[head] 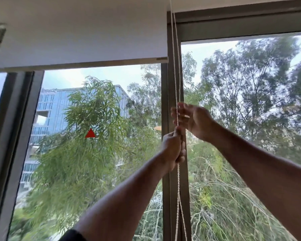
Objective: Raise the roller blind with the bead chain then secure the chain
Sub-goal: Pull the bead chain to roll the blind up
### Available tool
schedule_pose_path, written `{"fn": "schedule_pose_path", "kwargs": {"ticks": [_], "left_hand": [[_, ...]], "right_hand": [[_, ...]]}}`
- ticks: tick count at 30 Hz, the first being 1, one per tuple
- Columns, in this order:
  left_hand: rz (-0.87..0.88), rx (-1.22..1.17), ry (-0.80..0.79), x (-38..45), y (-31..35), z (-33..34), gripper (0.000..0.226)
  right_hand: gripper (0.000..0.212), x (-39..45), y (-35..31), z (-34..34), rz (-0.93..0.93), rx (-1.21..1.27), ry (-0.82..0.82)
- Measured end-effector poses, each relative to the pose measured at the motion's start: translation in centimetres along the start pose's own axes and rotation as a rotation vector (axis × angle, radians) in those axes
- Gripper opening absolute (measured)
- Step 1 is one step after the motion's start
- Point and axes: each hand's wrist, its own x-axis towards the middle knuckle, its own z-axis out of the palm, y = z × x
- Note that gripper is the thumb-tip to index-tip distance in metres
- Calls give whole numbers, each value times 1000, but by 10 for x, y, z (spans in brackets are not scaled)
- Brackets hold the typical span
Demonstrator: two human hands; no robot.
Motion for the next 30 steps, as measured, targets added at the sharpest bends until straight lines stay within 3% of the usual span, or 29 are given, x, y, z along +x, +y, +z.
{"fn": "schedule_pose_path", "kwargs": {"ticks": [2, 6, 9, 14, 18, 22, 26, 30], "left_hand": [[-12, -5, -20, -2, -6, 3, 51], [-15, 46, -101, -2, 0, 8, 52], [-81, 110, -165, 1, 13, 0, 57], [-16, 96, 28, 17, 44, -13, 62], [98, -56, 143, 29, 87, -12, 60], [184, 2, 101, 34, 127, 0, 58], [242, -8, 70, 34, 153, 8, 40], [207, 13, 103, 37, 154, 15, 41]], "right_hand": [[23, 11, -21, 20, -28, 51, 5], [29, 17, -24, 48, -248, -262, 191], [35, 16, -16, 55, -407, -268, 221], [38, 13, 7, 54, -483, -404, 263], [38, 3, 30, 47, -463, -343, 158], [32, -10, 42, 47, -579, -455, 133], [30, -26, 62, 47, -600, -506, 85], [25, -38, 83, 32, -637, -652, 54]]}}
